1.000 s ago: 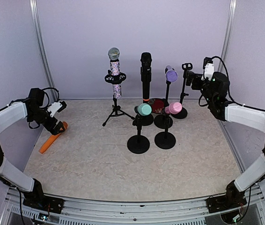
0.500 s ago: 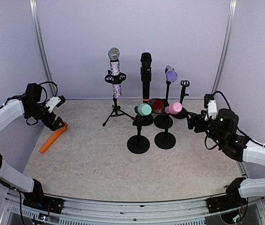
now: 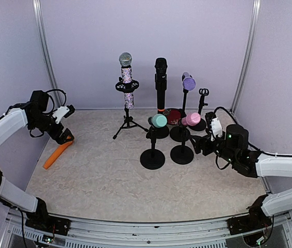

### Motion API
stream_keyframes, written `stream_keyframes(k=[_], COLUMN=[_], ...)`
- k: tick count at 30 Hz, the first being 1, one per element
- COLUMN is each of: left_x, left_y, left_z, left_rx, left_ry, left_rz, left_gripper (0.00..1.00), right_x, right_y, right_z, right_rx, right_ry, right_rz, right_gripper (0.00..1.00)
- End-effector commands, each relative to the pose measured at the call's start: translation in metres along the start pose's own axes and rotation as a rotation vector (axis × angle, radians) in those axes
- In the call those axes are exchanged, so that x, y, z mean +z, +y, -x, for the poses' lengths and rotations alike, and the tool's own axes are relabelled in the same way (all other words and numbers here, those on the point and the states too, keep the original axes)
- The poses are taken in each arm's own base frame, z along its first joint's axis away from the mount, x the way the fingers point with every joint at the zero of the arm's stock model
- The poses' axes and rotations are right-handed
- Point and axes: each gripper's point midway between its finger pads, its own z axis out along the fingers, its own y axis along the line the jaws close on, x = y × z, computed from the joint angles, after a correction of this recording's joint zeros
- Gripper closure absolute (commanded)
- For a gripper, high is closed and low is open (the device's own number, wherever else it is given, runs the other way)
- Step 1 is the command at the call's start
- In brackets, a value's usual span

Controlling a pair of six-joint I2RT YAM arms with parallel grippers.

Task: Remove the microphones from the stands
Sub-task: Pick up the microphone stand with the microphone from the center of the board.

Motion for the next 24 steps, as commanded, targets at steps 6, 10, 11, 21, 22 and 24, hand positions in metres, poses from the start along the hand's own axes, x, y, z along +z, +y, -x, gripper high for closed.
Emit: stream_keyframes(k=[6,10,11,21,22,24], left_x=[-0.014,-0.017,-0.018,-0.019,-0.018,-0.017], left_y=[-0.006,-0.006,-0.007,-0.008,-0.008,-0.009], left_z=[0.012,0.014,0.014,0.012,0.014,0.015], left_rx=[0.015,0.017,0.019,0.033,0.036,0.038], left_ry=[-0.034,-0.037,-0.038,-0.035,-0.036,-0.032], left_rz=[-0.013,-0.012,-0.010,-0.005,-0.006,-0.009], left_gripper=[0.01,0.01,0.01,0.01,0.01,0.01], right_x=[0.026,0.049,0.051,0.064,0.064,0.063], right_y=[0.029,0.026,0.023,0.016,0.019,0.026], right_z=[0.013,0.001,-0.001,-0.014,-0.013,-0.010], right_rx=[-0.114,-0.078,-0.064,0.043,0.043,0.039], right_ry=[-0.112,-0.084,-0.089,-0.171,-0.180,-0.201], right_rz=[0.080,0.033,0.018,-0.044,-0.038,-0.018], right_gripper=[0.16,0.22,0.24,0.54,0.59,0.68])
